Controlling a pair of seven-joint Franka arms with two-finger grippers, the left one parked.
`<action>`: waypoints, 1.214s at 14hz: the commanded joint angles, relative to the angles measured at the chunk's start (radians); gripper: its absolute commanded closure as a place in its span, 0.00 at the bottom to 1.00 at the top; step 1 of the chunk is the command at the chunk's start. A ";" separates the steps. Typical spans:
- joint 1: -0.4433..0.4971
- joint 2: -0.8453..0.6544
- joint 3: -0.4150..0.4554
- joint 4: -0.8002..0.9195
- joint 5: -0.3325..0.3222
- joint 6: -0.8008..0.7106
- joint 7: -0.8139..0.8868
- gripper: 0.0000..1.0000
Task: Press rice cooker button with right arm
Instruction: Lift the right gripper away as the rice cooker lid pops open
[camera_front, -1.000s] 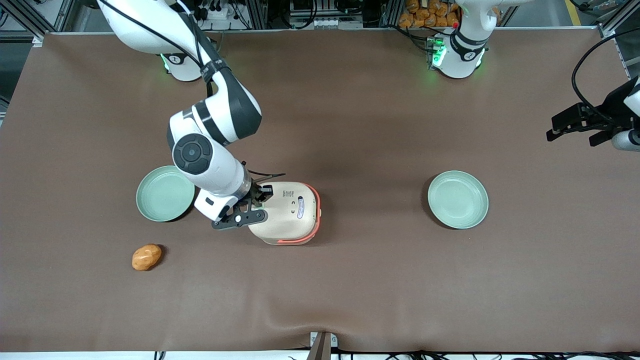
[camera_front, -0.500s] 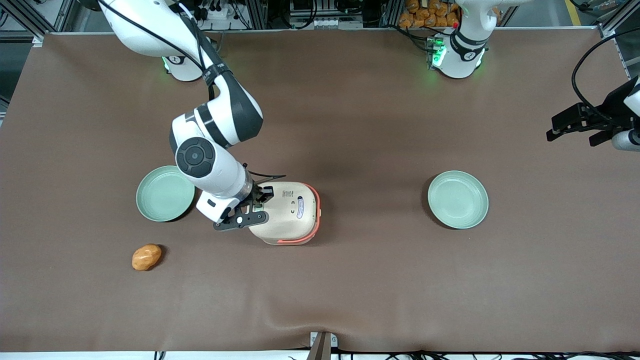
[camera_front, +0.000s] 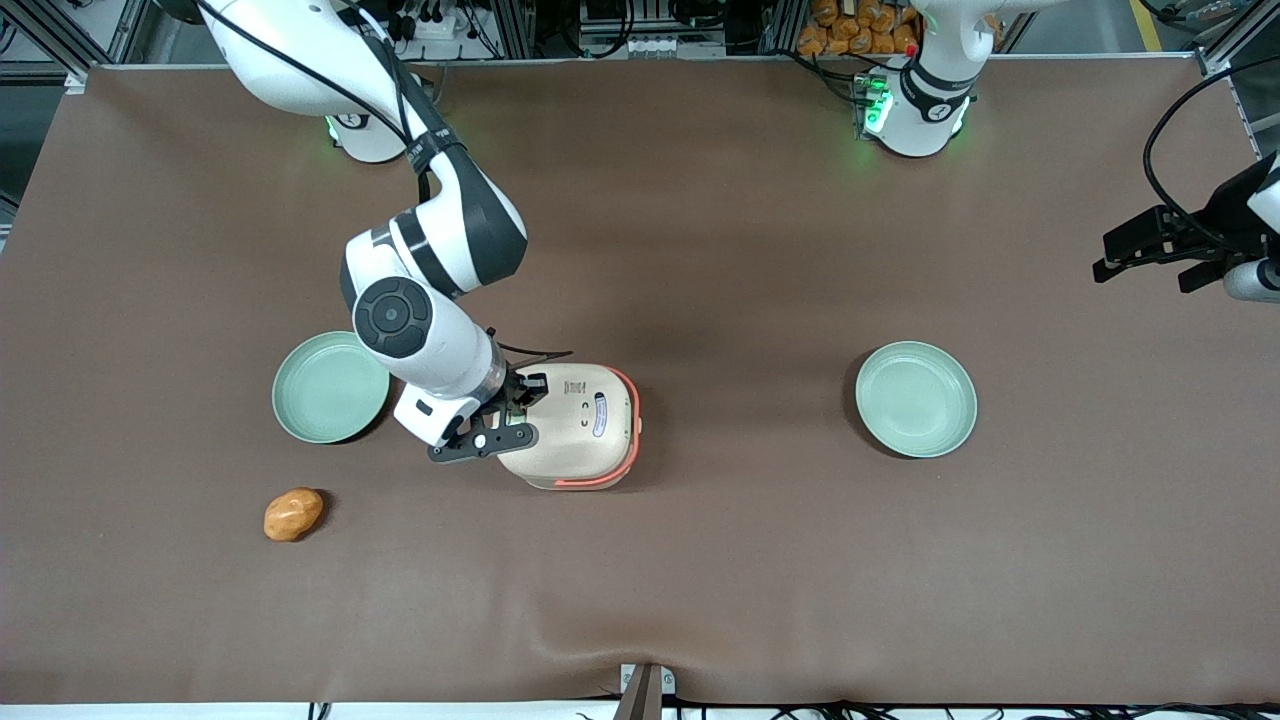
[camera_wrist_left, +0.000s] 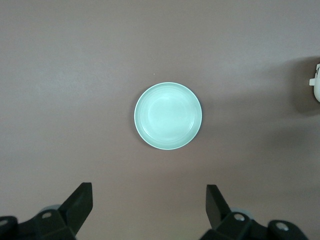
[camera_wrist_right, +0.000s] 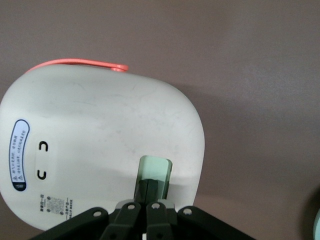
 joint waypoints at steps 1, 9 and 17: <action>-0.005 -0.011 -0.006 0.014 -0.016 -0.032 0.024 1.00; -0.045 -0.161 -0.009 0.091 -0.008 -0.243 0.029 0.00; -0.302 -0.325 -0.009 0.018 -0.011 -0.438 -0.116 0.00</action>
